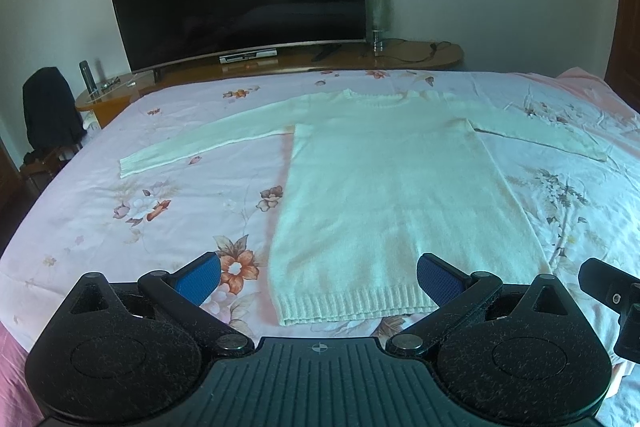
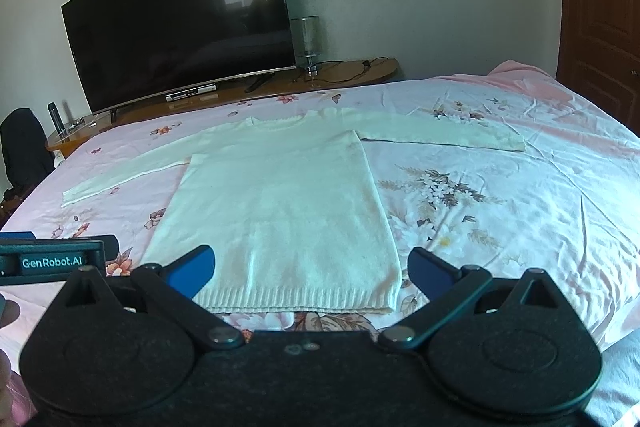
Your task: Fold small clothes
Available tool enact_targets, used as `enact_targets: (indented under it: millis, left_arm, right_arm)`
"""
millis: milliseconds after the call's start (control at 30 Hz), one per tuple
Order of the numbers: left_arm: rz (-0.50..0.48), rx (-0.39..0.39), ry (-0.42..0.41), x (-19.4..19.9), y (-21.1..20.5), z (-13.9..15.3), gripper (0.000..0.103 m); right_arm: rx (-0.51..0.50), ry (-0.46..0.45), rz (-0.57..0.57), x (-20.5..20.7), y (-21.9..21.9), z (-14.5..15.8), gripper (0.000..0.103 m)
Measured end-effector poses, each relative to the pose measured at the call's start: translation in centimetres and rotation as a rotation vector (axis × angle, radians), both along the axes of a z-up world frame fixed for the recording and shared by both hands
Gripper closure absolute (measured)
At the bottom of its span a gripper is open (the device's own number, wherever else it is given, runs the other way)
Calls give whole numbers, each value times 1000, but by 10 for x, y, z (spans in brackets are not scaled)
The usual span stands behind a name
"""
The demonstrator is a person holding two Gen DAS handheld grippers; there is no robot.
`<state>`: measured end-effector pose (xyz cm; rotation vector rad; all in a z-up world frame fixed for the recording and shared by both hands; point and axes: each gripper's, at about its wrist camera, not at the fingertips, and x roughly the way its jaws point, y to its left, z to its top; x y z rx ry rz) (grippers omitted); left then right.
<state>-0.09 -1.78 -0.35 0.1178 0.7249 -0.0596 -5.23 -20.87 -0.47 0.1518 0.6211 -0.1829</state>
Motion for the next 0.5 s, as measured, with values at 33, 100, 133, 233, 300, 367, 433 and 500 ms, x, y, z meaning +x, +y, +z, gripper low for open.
enact_targets:
  millis: [33,100,133,233,300,367,433,500]
  left_arm:
    - [1,0,0,1,0,0,0]
    - [1,0,1,1,0,-1,0]
    - [1,0,1,1,0,-1,0]
    - [1,1,1,3,0,-1,0]
    - [2,2,1,2,0,-1,0]
    - [3,2,4,4,0,-2,0]
    - [4,1,8,6,0,-2,0]
    - [6,2,10,8,0,-2,0]
  right_arm:
    - [4,-11,0,0,-1,-1,0]
    - [0,-27,-1,0,-1,-1,0]
    - [5,-18,-3,1,-3,-1,0]
    - [15,-14,-8,2,-5,-2,0]
    - [19,-10,-10,3,-7,-3,0]
    - [18,-19,-9,3,-6,-3,0]
    - [16,-22,-9,4,-7,-3,0]
    - [19,-18,-7,6,-7,-4,0]
